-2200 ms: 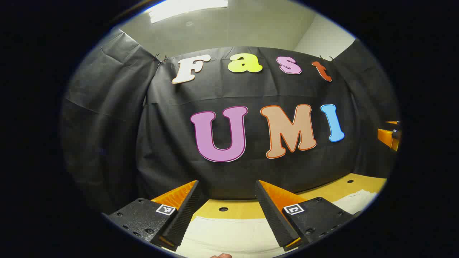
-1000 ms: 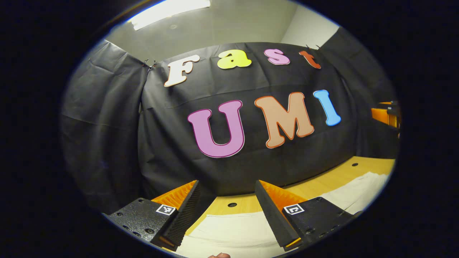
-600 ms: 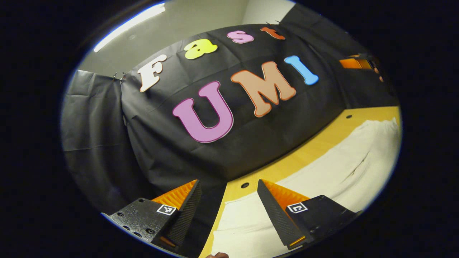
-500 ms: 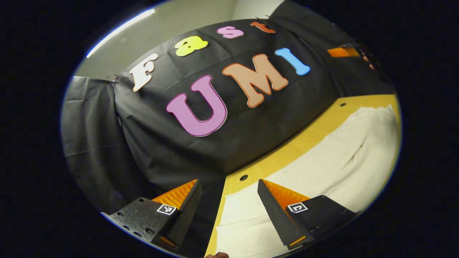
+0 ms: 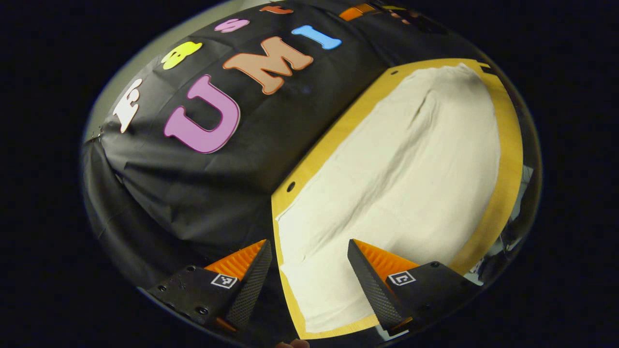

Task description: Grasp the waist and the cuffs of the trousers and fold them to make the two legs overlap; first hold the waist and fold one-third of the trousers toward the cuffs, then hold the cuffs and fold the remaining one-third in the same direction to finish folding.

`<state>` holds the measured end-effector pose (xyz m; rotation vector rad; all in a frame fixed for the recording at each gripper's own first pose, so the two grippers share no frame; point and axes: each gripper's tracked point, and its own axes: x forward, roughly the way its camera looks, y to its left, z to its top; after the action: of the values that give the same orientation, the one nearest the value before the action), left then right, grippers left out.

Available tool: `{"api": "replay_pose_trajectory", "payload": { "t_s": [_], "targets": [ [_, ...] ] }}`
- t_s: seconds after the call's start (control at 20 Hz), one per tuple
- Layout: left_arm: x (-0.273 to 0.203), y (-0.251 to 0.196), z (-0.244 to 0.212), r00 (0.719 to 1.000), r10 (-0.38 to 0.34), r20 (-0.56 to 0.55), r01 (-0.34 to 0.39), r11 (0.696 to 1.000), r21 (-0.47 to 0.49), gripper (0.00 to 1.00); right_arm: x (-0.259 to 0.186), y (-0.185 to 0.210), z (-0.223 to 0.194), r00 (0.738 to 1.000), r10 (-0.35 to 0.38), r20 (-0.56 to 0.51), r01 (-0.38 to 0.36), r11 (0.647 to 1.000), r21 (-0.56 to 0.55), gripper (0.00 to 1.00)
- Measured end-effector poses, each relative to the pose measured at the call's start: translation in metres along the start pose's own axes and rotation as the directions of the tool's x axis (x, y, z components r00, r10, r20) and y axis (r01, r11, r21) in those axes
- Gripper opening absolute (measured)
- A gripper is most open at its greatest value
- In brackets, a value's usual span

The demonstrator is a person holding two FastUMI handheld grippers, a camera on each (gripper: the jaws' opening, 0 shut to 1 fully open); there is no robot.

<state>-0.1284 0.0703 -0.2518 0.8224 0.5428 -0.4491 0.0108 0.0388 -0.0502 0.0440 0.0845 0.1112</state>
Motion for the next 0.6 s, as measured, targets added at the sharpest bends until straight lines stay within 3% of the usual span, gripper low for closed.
{"api": "replay_pose_trajectory", "payload": {
  "t_s": [0.25, 0.6],
  "targets": [
    [-0.006, -0.032, -0.04, 0.986, -0.144, -0.083, 0.156, 0.974, 0.162, 0.97, 0.002, 0.006, -0.009, 1.0, 0.008, -0.02, -0.008, 1.0, -0.021, 0.97],
    [-0.031, -0.063, -0.092, 0.928, -0.293, -0.231, 0.353, 0.889, 0.291, 0.98, -0.003, 0.009, -0.017, 0.999, 0.016, -0.029, -0.018, 0.998, -0.058, 0.97]
  ]
}}
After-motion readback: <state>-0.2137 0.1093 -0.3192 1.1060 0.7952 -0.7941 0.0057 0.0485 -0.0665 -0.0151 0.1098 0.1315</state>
